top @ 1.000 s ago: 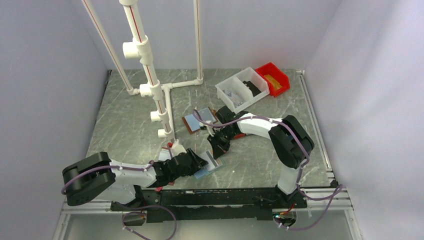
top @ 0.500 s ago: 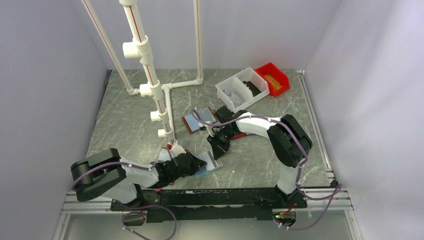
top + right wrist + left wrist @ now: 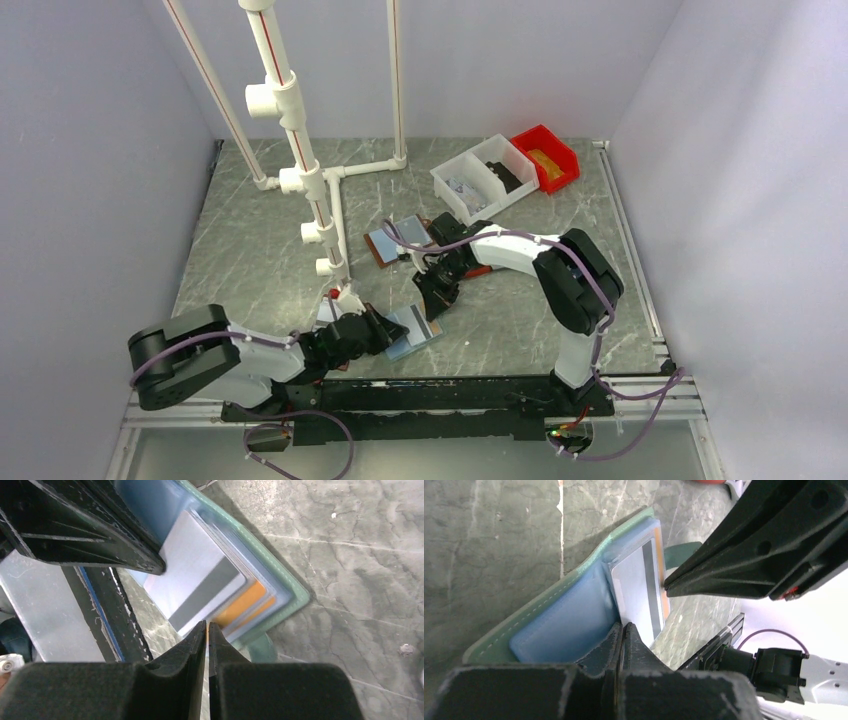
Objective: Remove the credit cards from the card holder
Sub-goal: Remove the credit card from the card holder.
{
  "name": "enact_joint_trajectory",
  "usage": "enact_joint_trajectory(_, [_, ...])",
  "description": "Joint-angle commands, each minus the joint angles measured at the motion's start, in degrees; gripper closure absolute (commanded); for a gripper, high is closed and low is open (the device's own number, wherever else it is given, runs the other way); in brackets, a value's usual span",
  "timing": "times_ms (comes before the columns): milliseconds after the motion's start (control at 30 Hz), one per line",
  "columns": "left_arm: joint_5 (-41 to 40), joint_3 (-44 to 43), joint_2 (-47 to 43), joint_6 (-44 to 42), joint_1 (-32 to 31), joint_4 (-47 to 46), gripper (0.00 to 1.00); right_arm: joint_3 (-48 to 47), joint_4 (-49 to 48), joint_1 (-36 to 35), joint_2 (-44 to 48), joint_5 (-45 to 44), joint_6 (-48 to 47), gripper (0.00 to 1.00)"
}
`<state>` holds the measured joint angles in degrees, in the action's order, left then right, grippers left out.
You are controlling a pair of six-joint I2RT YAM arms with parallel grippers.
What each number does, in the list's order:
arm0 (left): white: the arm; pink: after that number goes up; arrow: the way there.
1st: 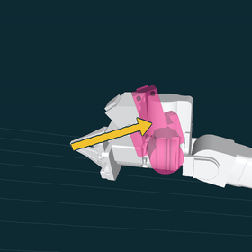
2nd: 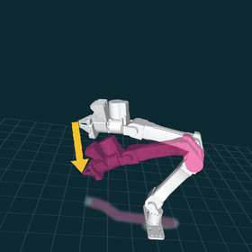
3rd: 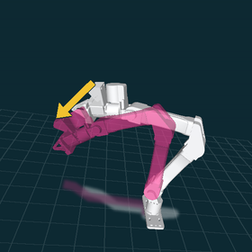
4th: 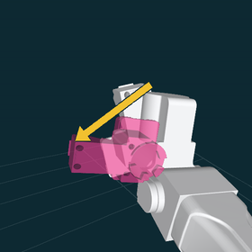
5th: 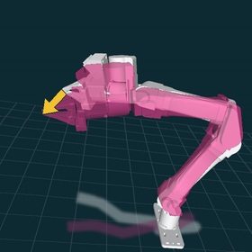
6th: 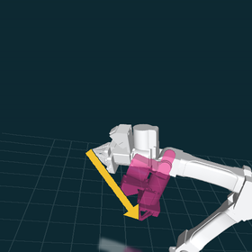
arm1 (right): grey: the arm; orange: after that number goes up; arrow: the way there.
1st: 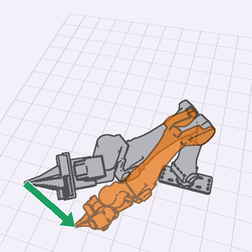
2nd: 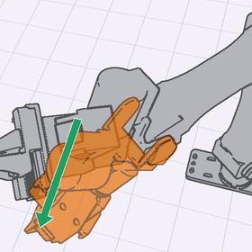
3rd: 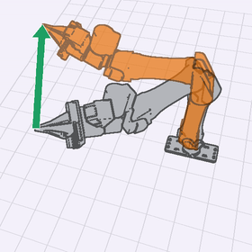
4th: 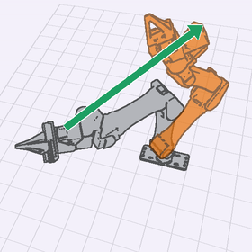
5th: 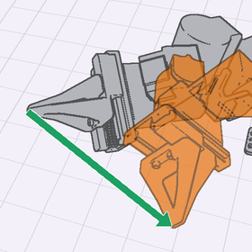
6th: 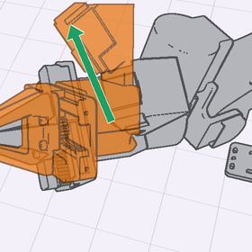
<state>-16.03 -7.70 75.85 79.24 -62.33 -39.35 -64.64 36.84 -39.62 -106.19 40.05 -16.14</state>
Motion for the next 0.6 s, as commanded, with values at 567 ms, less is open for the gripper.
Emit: enact_joint_trajectory(567, [0.5, 5.1, -16.4, -9.5, 0.1, 7.9, 1.00, -1.2, 3.0, 1.9, -1.3, -2.8, -5.2, 0.88])
